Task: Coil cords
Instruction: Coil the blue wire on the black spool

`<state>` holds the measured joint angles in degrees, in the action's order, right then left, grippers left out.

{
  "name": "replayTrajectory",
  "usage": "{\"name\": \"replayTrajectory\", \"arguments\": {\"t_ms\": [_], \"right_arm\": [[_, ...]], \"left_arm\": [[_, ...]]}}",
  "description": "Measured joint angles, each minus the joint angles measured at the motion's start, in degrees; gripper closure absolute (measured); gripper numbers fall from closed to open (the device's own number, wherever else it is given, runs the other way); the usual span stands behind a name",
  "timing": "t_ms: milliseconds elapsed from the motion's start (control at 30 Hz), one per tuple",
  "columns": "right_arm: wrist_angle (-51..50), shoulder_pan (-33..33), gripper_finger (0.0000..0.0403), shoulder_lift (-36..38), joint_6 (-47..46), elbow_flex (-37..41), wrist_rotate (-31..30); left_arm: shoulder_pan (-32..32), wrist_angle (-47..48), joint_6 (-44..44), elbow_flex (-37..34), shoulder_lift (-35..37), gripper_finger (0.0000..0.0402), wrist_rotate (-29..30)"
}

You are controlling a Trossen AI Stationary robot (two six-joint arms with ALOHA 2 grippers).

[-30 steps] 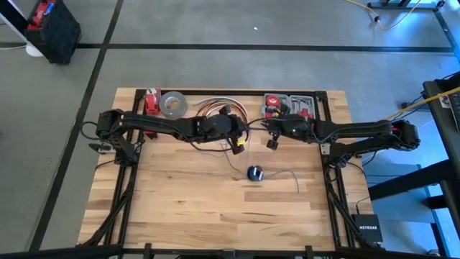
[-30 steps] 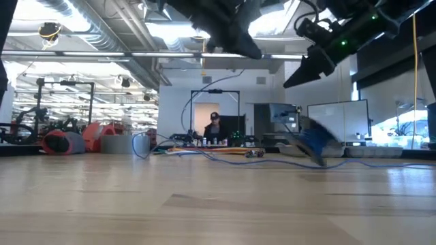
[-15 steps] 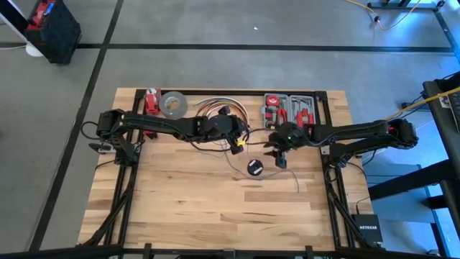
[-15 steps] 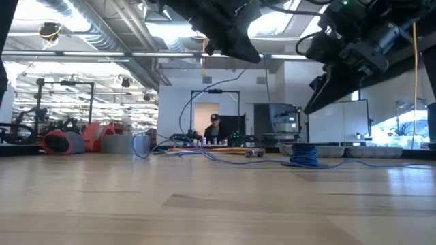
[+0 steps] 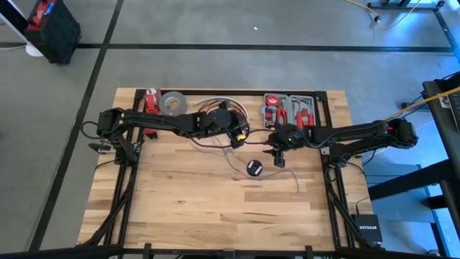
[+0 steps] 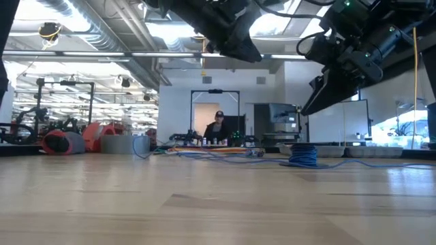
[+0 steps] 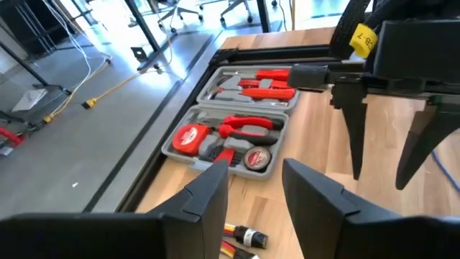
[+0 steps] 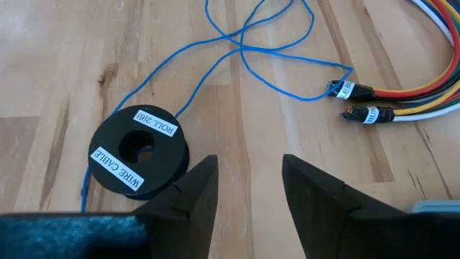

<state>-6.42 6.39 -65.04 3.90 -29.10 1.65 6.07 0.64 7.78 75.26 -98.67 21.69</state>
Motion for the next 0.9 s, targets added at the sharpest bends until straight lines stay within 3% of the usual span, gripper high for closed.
{"name": "replayTrajectory", "arguments": {"t_ms": [300, 533, 900], "right_arm": [[0.0, 0.0, 0.0242, 0.0, 0.0, 0.0, 0.0], [0.0, 0.0, 0.0242, 0.0, 0.0, 0.0, 0.0], [0.0, 0.0, 0.0242, 0.0, 0.0, 0.0, 0.0]], "left_arm": [[0.0, -1.9, -1.9, 0.0, -0.2, 0.0273, -0.8], [1.0, -2.9, -10.2, 0.0, -0.7, 0.0272, -16.8], [-2.0, -3.7, -7.5, 0.0, -1.9, 0.0272, -17.2]]}}
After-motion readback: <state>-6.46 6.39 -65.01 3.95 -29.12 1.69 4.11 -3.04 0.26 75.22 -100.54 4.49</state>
